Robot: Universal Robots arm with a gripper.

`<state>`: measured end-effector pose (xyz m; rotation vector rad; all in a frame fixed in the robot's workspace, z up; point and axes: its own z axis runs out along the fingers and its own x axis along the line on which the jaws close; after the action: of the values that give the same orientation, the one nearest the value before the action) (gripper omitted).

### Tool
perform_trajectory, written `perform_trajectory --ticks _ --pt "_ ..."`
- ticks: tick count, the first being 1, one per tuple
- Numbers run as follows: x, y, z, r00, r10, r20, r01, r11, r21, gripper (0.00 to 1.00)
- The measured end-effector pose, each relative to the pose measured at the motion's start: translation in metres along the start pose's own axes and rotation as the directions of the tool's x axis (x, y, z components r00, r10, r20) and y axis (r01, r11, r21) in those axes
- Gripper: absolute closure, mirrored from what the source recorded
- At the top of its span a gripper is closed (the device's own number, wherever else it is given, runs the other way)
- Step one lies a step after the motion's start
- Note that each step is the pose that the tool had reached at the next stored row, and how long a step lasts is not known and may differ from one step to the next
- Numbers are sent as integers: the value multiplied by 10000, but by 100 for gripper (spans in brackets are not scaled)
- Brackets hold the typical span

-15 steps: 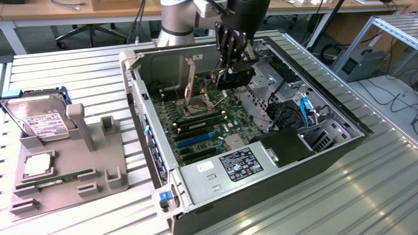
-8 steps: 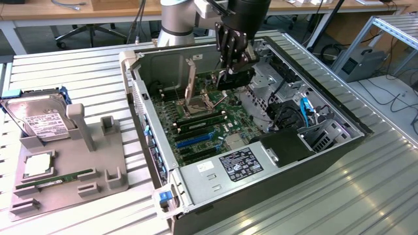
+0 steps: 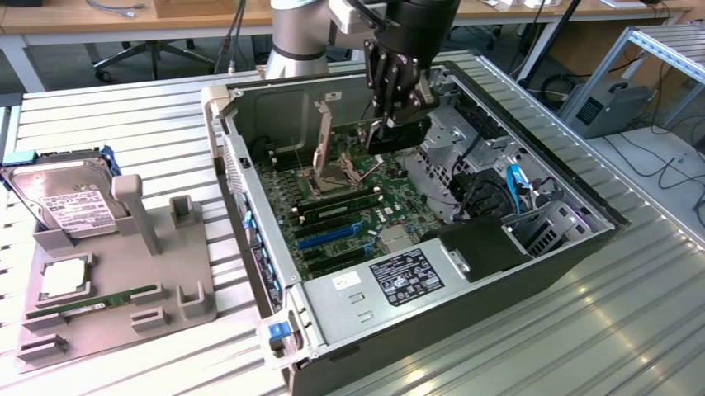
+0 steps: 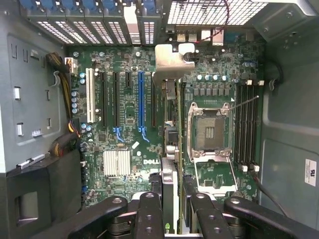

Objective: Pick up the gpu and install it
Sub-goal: 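Insert the gpu into the slot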

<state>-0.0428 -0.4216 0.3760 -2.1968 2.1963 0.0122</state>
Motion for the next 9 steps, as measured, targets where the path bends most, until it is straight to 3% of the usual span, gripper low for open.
perform_trajectory --ticks 9 --pt "15 0 5 10000 0 -2 0 10000 -1 73"
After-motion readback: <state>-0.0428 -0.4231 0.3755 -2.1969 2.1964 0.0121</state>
